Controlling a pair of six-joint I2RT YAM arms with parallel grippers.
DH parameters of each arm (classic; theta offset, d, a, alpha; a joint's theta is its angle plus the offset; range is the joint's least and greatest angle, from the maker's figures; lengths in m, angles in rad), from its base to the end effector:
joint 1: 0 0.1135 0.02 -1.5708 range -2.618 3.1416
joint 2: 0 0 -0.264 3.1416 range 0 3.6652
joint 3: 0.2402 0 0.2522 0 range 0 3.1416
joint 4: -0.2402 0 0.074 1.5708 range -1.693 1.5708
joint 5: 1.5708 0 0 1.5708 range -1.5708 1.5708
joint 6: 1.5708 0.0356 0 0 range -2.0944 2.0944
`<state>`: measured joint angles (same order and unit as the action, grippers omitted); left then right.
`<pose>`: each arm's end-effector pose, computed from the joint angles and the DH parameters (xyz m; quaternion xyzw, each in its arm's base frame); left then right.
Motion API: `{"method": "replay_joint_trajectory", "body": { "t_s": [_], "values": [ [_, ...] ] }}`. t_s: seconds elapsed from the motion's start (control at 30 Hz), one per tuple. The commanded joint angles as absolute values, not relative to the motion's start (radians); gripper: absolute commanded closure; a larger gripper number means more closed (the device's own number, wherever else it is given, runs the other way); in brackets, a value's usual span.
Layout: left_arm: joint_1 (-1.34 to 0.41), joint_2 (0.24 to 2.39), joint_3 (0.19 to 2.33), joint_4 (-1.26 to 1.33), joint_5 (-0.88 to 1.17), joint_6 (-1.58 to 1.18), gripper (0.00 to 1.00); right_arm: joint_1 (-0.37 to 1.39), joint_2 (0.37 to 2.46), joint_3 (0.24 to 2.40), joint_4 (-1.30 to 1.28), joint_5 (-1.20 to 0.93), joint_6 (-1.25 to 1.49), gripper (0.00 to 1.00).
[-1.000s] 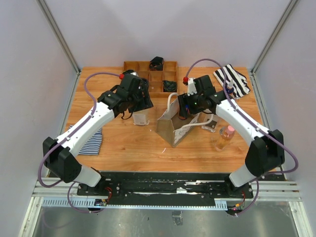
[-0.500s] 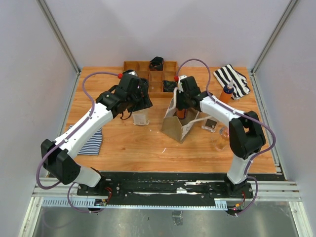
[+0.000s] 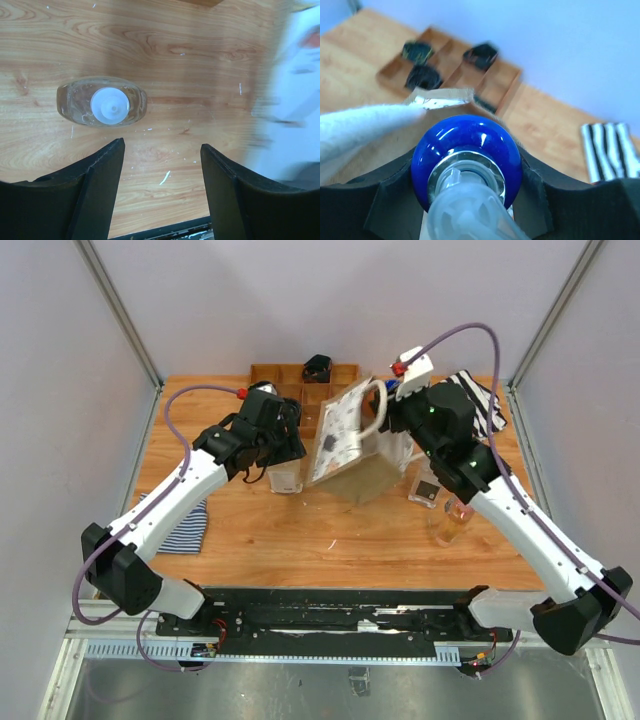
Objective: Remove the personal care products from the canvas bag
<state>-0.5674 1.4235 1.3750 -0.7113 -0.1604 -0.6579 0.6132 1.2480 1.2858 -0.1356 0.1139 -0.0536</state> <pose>0.2628 -0.1607 0.3475 -0.0730 0.9136 -0.1659 0.3640 0.2375 0.1622 0.4224 -0.2059 0.7114 0.1447 0.6562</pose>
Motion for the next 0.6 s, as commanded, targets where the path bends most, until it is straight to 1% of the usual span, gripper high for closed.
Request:
{"method": "replay_joint_trajectory", "body": {
  "t_s": [0.0,0.07,0.13,0.27,0.43,0.57],
  "values": [
    [-0.574,1.379,1.35,-0.69,-0.158,-0.663,0.33,0.497,1.301,1.386,0.015,0.207,-0.117,0.99],
    [-0.574,1.379,1.351,-0.692,-0.158,-0.665,0.33,0.421,1.383,1.473,-0.052,0.121,-0.058,0.99],
    [-0.574,1.377,1.356,-0.698,-0.162,-0.663,0.33,0.391,1.434,1.513,-0.069,0.064,-0.038,0.99],
    [-0.574,1.364,1.355,-0.702,-0.18,-0.655,0.33,0.388,1.461,1.52,-0.043,0.011,-0.024,0.99],
    [-0.574,1.367,1.36,-0.701,-0.181,-0.65,0.33,0.39,1.495,1.57,-0.097,-0.08,0.001,0.99],
    [-0.574,1.367,1.36,-0.689,-0.172,-0.655,0.33,0.397,1.493,1.556,-0.129,-0.153,0.028,0.99]
  ]
}}
